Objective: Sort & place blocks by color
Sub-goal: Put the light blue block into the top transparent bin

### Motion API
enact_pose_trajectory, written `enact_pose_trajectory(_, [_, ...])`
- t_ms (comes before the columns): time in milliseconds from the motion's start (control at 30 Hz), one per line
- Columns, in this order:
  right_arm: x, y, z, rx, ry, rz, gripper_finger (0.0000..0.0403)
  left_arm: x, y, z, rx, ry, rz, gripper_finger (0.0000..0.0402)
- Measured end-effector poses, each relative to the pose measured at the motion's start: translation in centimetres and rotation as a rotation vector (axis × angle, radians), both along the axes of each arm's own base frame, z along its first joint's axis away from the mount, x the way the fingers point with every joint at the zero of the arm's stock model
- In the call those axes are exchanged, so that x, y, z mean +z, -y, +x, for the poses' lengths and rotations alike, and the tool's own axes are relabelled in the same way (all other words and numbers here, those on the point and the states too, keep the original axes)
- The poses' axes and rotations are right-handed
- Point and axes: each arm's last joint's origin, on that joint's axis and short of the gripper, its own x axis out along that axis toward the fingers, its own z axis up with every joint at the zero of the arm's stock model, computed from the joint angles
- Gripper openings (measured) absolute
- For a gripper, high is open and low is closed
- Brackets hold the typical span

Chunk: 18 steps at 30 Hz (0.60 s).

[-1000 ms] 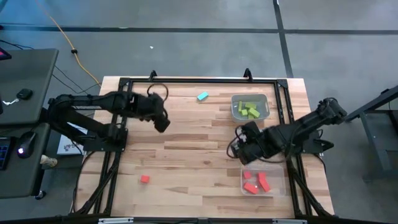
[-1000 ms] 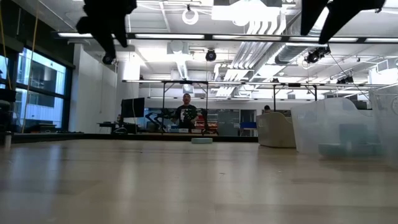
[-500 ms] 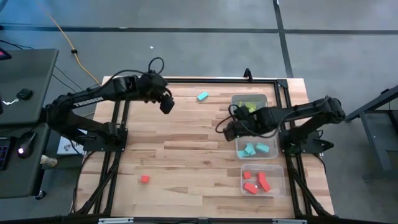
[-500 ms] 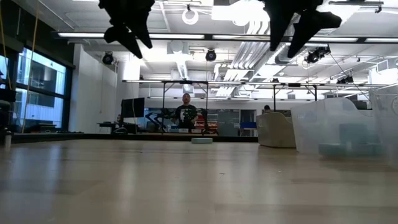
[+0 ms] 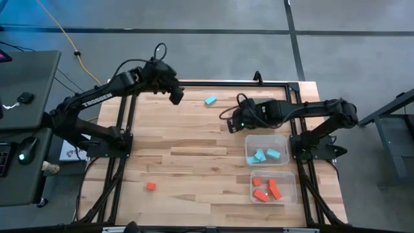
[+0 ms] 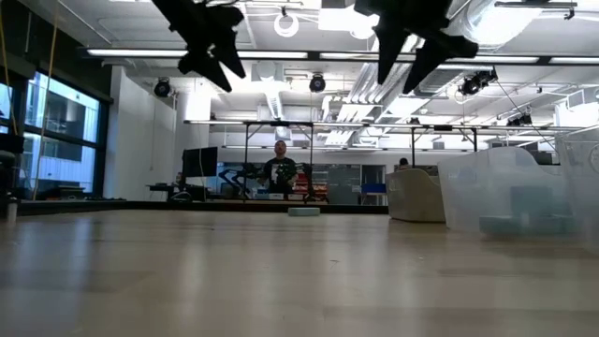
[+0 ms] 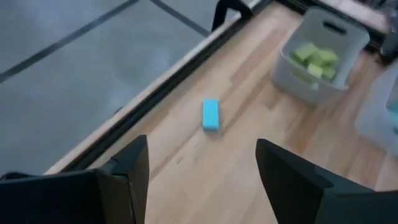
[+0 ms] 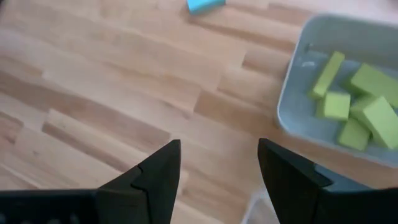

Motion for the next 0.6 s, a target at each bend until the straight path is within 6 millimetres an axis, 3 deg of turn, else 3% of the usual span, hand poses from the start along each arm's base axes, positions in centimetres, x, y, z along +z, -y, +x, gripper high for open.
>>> enact_pose_trajectory(200, [0.3, 2.4, 0.6, -0.029, 0.058, -0.028, 0.0204, -1.3, -2.5, 1.5, 0.001, -0.009, -0.035, 0.0227])
enact_pose_trajectory(433, [0.5, 4.3, 0.7, -0.062, 0.085, -0.048, 0.0204, -5.6, -4.8, 4.0, -0.048, -0.123, -0.097, 0.0227])
enact_pose_trajectory(600, [0.5, 5.0, 0.6, -0.075, 0.084, -0.053, 0.0204, -8.7, -6.2, 6.1, -0.127, -0.108, -0.166, 0.0227])
